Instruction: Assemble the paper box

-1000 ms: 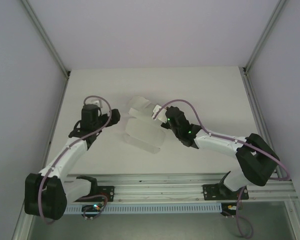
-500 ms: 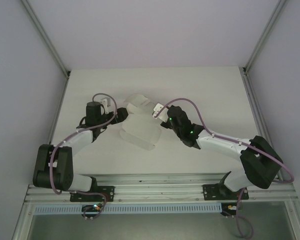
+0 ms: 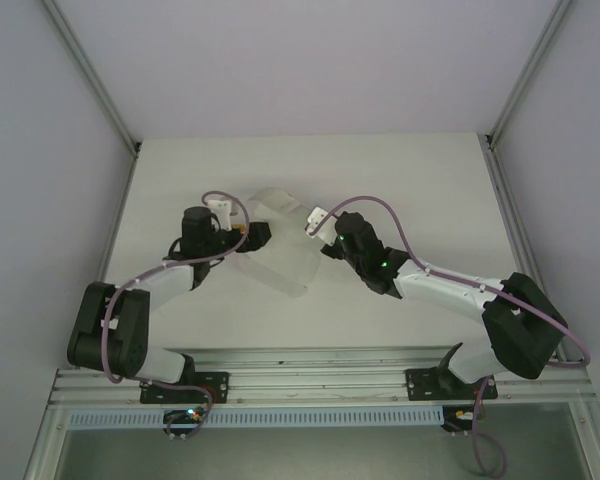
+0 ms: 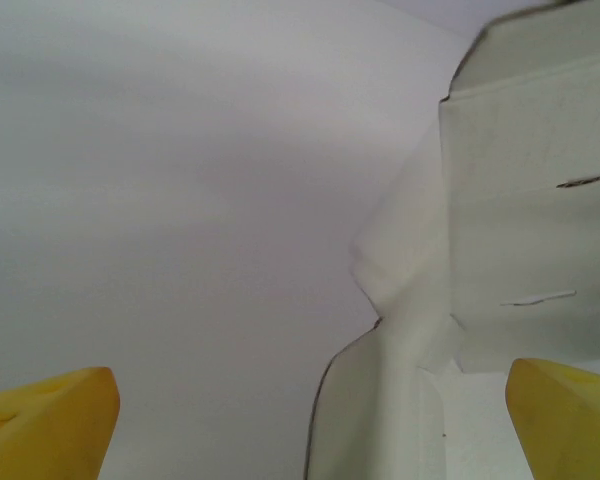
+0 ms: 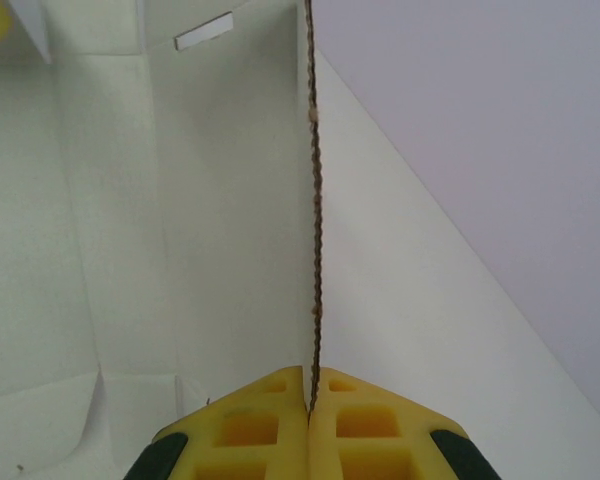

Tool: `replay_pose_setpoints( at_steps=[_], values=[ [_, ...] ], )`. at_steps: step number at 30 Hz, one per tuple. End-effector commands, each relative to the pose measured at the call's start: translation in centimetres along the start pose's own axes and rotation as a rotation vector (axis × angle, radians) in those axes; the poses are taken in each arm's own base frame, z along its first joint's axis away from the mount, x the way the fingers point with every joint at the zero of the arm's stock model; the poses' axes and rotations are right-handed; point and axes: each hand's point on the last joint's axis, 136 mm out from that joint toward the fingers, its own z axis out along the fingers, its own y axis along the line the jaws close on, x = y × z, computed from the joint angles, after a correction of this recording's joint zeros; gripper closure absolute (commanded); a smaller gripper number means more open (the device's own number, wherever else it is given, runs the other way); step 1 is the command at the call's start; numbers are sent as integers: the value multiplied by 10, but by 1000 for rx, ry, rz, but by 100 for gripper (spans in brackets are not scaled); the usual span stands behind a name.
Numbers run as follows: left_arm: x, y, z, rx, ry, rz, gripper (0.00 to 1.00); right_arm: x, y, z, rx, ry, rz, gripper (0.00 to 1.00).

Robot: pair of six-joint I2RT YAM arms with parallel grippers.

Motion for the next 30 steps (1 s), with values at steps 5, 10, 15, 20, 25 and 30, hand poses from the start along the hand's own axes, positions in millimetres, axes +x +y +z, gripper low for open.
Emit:
replay_pose_setpoints(
  at_steps=[5, 10, 15, 20, 25, 30],
  values=[
    [1, 3, 19, -134, 47, 134, 0, -4, 4, -8, -42, -26, 19, 100],
    [17, -7, 23, -148, 100, 176, 0, 4, 1, -5, -18, 13, 4, 100],
    [18, -18, 4, -154, 69, 182, 0, 5, -4, -3, -2, 28, 18, 100],
    [5, -22, -28, -208, 2, 199, 0, 8, -8, 0, 4, 47, 41, 100],
    [-9, -11, -50, -299, -42, 180, 2, 8, -5, 3, -3, 48, 47, 100],
    [-11, -31, -42, -171, -31, 170, 31, 9, -5, 5, -6, 59, 48, 100]
  ],
)
